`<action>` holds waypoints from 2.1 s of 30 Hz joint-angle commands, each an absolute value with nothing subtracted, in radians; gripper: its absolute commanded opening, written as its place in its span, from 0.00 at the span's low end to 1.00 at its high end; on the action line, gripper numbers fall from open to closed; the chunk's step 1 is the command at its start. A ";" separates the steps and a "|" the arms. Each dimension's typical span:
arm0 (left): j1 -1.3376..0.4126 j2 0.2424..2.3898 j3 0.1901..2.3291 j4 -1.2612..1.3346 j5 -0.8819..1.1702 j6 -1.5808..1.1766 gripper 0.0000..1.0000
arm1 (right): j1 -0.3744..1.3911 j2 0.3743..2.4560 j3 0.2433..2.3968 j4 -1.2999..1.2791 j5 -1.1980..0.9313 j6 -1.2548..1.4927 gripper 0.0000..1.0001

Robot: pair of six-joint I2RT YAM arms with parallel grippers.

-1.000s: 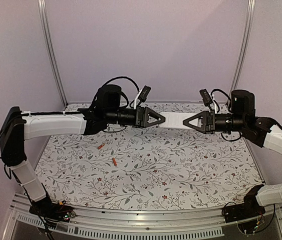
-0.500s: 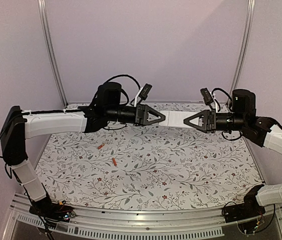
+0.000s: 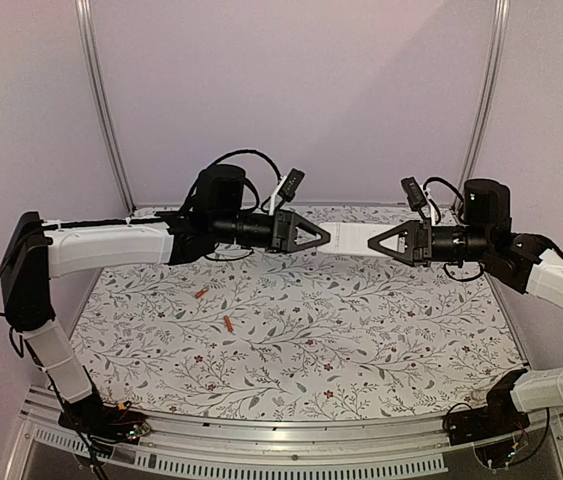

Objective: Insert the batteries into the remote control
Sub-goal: Remove the battery cover from the remote control, then place the battery cover at the center of the board.

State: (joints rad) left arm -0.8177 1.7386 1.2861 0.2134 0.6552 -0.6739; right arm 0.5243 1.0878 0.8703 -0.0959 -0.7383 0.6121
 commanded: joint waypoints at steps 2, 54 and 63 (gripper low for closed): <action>-0.804 1.736 1.285 0.131 0.594 -0.644 0.16 | 0.517 1.070 0.863 -0.056 -0.754 0.624 0.00; -0.731 1.926 1.239 0.093 0.665 -0.631 0.00 | 0.321 1.113 0.825 -0.368 -0.815 0.428 0.00; -0.704 2.068 1.251 0.135 0.660 -0.703 0.02 | 0.320 1.115 0.809 -0.350 -0.881 0.432 0.00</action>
